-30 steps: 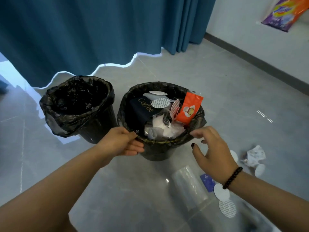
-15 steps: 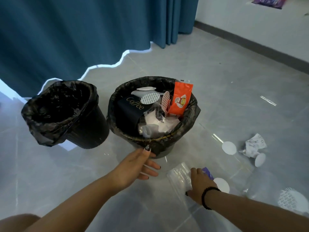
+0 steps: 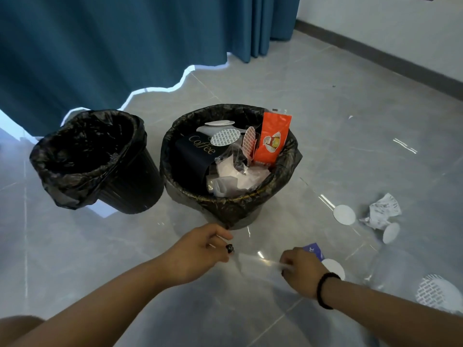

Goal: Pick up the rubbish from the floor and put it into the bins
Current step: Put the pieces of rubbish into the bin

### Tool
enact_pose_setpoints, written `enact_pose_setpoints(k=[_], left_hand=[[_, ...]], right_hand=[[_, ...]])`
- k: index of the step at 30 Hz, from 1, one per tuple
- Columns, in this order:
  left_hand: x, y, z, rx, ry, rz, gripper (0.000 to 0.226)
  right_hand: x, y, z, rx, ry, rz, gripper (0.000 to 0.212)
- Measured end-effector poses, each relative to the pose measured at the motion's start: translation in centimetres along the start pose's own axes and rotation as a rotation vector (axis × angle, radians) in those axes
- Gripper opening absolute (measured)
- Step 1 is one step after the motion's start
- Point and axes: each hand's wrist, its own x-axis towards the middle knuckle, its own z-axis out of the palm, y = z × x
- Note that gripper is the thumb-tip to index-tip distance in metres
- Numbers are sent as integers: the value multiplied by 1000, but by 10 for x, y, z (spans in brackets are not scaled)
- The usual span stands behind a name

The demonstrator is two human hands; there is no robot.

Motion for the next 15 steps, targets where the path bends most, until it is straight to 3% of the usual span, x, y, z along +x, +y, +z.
enact_pose_setpoints(k=[3, 6, 11, 15], left_hand=[[-3, -5, 3, 118, 29, 107, 53], [-4, -4, 5, 116, -21, 165, 75], [-7, 8, 8, -165, -32, 150, 53], [-9, 15, 10, -369, -77, 151, 28]], right_hand=[[-25, -14, -27, 302, 72, -107, 25], [-47, -29, -49, 622, 40, -150, 11], [-72, -46, -69, 938, -49, -147, 19], [-82, -45, -75, 1092, -24, -136, 31]])
